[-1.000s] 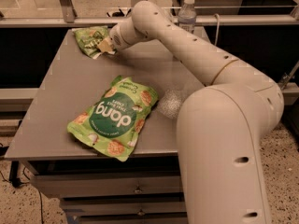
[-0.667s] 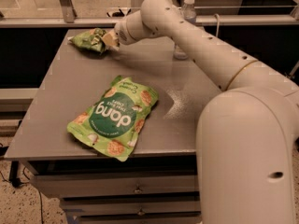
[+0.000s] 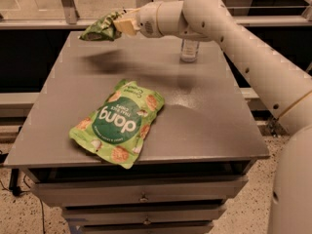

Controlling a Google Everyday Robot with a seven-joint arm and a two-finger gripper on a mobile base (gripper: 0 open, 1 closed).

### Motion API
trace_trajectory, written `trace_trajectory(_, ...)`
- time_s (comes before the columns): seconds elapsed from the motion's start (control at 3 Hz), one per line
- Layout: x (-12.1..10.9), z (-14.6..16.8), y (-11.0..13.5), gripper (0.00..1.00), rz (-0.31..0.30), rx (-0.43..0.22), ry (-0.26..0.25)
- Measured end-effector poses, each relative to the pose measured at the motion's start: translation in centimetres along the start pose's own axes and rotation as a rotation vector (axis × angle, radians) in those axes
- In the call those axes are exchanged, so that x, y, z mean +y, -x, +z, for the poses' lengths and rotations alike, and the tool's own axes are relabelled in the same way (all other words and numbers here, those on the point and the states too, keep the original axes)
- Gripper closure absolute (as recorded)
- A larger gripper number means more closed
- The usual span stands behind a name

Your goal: Pick green jalapeno chip bag

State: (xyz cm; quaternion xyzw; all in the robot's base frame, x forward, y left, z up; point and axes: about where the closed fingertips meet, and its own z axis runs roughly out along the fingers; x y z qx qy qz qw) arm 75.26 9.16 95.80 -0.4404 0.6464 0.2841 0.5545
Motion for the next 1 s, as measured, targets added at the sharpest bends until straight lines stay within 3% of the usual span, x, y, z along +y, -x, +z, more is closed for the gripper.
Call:
trace_trajectory(0.67, 5.0, -4.9, 6.1, 1.00, -0.031, -0.286, 0.167)
trace_trajectory(1.0, 5.7, -4.7, 6.7, 1.00, -0.035, -0.299, 0.182)
